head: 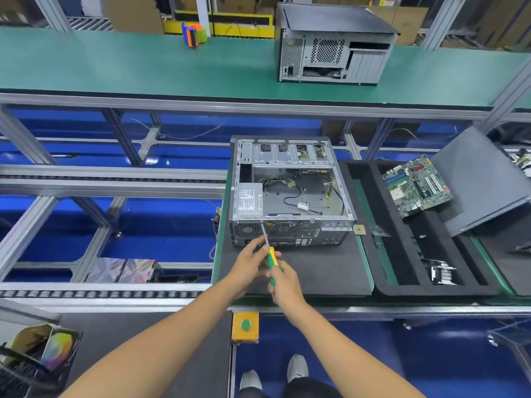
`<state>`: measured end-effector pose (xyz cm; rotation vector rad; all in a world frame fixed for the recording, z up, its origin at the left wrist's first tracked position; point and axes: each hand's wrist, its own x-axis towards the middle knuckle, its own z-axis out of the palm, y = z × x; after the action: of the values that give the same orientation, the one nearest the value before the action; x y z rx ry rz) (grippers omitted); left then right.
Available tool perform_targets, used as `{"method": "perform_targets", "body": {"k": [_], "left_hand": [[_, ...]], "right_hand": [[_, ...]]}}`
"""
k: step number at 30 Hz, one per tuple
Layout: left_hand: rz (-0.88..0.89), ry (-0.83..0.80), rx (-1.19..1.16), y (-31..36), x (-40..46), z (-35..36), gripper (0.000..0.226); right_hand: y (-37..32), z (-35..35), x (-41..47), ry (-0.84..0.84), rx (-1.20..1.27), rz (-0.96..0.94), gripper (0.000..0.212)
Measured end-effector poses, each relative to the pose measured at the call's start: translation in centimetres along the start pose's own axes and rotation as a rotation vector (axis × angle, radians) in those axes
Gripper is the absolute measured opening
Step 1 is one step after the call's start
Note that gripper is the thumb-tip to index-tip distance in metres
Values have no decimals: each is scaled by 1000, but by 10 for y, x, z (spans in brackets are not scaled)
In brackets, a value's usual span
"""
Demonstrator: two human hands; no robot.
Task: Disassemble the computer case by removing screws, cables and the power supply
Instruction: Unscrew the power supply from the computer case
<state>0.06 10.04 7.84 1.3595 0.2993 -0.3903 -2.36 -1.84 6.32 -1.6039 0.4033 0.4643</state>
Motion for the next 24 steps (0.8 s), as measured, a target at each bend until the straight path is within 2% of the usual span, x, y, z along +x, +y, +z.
{"method": "perform_targets", "body": {"k": [9, 13, 16, 20, 24], "left_hand": [[-10, 0, 1, 0, 3, -7, 28], [-43, -7, 31, -5, 5, -7, 46], [-19, -26, 103, -9, 7, -10, 67], [-4, 63, 88, -10, 5, -10, 58], [-46, 182, 73, -8, 3, -3, 44]], "right_hand": [[-2, 8, -6, -57, -62, -49, 14], [-3, 12, -12, 3, -349, -102, 10], [-2, 15, -16, 20, -559, -149, 21], [0, 13, -18, -65, -675, -192, 31], [0, 1, -12, 99, -914, -391, 33]]}}
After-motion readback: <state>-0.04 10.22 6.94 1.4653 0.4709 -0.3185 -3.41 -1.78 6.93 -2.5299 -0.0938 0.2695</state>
